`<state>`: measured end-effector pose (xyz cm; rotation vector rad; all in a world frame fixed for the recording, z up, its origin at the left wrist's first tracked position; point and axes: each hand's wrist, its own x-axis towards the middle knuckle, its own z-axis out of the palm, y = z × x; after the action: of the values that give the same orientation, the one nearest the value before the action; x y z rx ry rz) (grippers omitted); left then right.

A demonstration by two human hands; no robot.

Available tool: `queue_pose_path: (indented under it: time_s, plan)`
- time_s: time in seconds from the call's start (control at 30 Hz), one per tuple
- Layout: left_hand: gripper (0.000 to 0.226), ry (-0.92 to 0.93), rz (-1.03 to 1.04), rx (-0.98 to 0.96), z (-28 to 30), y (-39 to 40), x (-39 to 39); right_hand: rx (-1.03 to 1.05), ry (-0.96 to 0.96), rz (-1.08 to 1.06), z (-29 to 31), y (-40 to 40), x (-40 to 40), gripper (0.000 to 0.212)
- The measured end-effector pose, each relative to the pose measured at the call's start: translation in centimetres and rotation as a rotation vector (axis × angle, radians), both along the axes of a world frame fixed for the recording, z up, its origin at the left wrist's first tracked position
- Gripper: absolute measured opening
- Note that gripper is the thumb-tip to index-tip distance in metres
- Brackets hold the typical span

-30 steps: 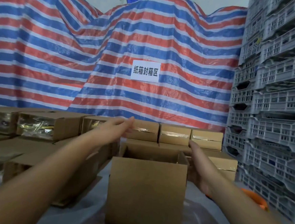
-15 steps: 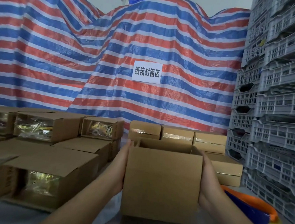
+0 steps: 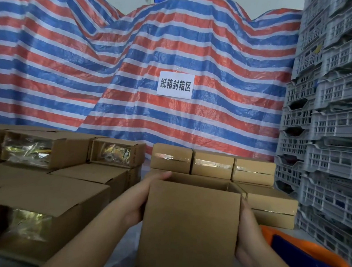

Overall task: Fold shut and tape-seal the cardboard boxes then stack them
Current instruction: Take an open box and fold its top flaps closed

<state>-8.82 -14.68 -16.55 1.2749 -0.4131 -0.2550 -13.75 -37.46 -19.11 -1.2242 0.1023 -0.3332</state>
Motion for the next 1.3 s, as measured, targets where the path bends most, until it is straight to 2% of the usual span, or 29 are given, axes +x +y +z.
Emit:
queue_pose_path:
  time_s: [0.17, 0.4, 0.47, 0.83, 0.9, 1.0, 1.1, 1.2, 1.3]
  plan:
    - [0.04, -0.011, 0.065, -0.063, -0.6, -0.6, -0.1, -0.012, -0.064, 0.0, 0.0, 0.0, -0.4, 0.055]
    - [0.044, -0.011, 0.023, -0.12, -1.2, -1.0, -0.2, 0.015, -0.078, 0.013, -0.3, -0.5, -0.3, 0.059]
    - [0.038, -0.031, 0.008, -0.134, -1.6, -0.8, -0.2, 0.021, -0.077, 0.018, -0.4, -0.6, -0.2, 0.06]
    - [0.022, -0.008, -0.036, -0.039, -2.3, -0.5, -0.2, 0.033, -0.075, 0.06, -0.4, -0.7, 0.0, 0.063]
    - [0.032, 0.009, -0.014, -0.048, -2.2, -0.6, -0.4, 0.034, -0.081, 0.077, -0.5, -0.8, -0.1, 0.061]
    - [0.067, 0.005, 0.046, -0.11, -2.3, -0.8, -0.6, 0.027, -0.099, 0.078, -0.6, -1.0, -0.1, 0.057]
    - [0.075, -0.005, 0.171, -0.175, -2.4, -1.2, -0.4, 0.042, -0.115, 0.066, -0.8, -1.2, -0.2, 0.057]
    - [0.055, -0.039, 0.271, -0.225, -2.4, -1.3, -0.5, 0.075, -0.121, 0.063, -0.8, -1.3, -0.3, 0.056]
    - [0.023, -0.097, 0.235, -0.134, -2.2, -1.3, -0.8, 0.05, -0.125, 0.058, -0.8, -1.1, -0.3, 0.052]
